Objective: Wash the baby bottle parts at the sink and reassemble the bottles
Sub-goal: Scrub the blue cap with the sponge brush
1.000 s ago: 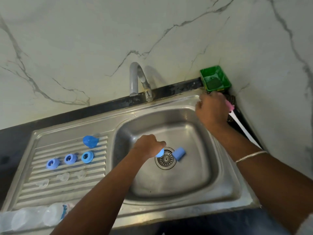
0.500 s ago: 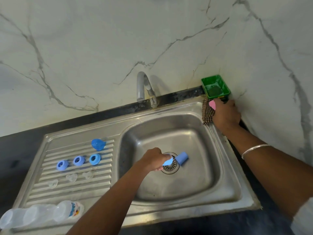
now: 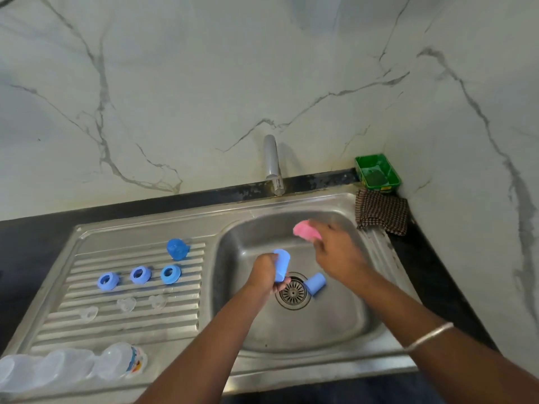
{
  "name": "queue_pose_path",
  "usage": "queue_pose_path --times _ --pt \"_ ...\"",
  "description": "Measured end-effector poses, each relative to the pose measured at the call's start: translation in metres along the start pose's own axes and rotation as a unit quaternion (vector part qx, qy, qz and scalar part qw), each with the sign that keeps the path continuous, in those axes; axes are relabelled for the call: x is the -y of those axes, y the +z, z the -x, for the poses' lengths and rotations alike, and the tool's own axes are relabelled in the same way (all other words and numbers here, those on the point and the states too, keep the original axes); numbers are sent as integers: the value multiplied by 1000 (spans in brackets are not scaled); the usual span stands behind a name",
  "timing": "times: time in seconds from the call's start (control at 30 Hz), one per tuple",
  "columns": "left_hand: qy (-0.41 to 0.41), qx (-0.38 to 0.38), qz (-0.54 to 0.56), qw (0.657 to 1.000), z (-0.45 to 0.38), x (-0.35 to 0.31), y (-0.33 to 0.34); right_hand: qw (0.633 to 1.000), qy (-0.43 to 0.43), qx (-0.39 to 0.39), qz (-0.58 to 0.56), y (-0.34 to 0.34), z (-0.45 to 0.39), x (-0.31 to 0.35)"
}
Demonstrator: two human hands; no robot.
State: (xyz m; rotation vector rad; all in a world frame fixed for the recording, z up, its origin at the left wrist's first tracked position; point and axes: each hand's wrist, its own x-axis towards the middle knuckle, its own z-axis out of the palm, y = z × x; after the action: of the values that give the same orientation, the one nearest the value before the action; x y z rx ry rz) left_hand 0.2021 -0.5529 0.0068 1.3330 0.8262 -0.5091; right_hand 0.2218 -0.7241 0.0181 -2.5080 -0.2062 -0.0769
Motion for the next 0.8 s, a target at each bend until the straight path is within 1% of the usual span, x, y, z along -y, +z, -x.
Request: queue_pose_path --times 0.07,0.13,0.23,0.3,0.4,0.5,0.6,0.7,0.8 --pt "-15 13 28 999 7 1 -6 998 -16 8 -58 8 15 18" --pt "-11 25 61 998 12 4 -11 996 -26 7 -83 15 26 35" --pt "29 51 124 990 15 11 -14 996 -5 5 -93 23 36 52" --pt "48 76 186 978 19 17 -15 995 10 6 -94 27 42 62" --pt "37 103 256 961 26 21 -18 996 7 -5 -93 33 53 78" --pt "28 105 274 956 34 18 -20 996 -7 -15 -92 40 62 94" --pt "22 95 306 947 38 11 -27 995 -53 -26 -84 42 73 106" --pt "26 72 311 947 35 6 -35 991 -113 -16 -66 41 88 103" --pt "16 83 305 949 35 7 -40 990 -125 -13 -57 40 100 93"
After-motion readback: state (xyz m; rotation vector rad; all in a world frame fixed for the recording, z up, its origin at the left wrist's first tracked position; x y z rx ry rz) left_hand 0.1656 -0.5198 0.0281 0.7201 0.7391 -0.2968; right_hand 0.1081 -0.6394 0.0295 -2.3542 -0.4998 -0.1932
